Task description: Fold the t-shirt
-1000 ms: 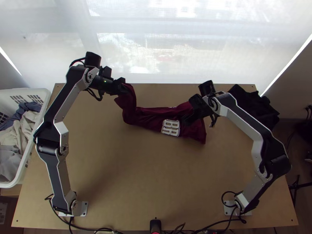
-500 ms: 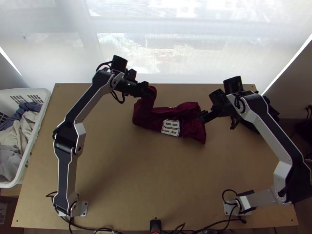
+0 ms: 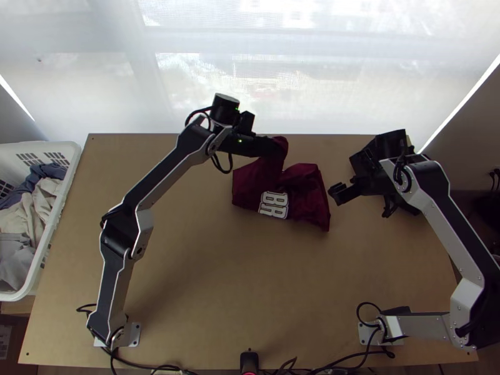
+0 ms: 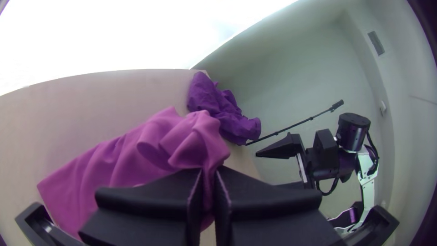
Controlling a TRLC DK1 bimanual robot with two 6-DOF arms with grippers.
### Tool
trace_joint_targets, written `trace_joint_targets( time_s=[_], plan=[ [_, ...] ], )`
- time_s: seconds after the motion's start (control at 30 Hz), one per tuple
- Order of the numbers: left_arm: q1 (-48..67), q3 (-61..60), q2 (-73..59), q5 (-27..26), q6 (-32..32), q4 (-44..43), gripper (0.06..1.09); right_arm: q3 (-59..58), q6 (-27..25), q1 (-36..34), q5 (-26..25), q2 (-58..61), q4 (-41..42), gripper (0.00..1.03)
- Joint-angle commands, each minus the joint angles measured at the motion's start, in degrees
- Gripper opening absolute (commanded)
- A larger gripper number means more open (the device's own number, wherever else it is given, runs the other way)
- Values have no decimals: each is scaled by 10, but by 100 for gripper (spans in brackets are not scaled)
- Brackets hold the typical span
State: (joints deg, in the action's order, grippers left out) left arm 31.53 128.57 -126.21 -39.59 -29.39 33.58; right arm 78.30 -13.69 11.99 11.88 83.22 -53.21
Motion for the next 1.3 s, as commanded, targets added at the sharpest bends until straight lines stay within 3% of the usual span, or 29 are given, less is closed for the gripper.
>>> trace_joint_targets(
  time_s=[0.0,0.7,0.73,0.83,0.87,1.1,1.27],
  plan=[
    [35,-2,-22,39,5,-66,9,-13,2,-2,0,-23,-7,98],
    [85,4,-135,101,6,-157,11,-42,2,-3,0,-59,-25,98],
    [85,5,-137,100,0,-160,20,-44,2,-2,0,-60,-27,98],
    [92,5,-126,82,-3,-150,87,-49,5,1,0,-61,-28,98],
    [93,5,-117,73,-2,-137,102,-51,6,2,0,-61,-28,98],
    [48,-22,-11,54,50,10,104,-54,2,8,-3,-65,-28,98],
    [-4,-50,35,43,147,162,104,-40,0,29,-10,-58,-29,98]
  ],
)
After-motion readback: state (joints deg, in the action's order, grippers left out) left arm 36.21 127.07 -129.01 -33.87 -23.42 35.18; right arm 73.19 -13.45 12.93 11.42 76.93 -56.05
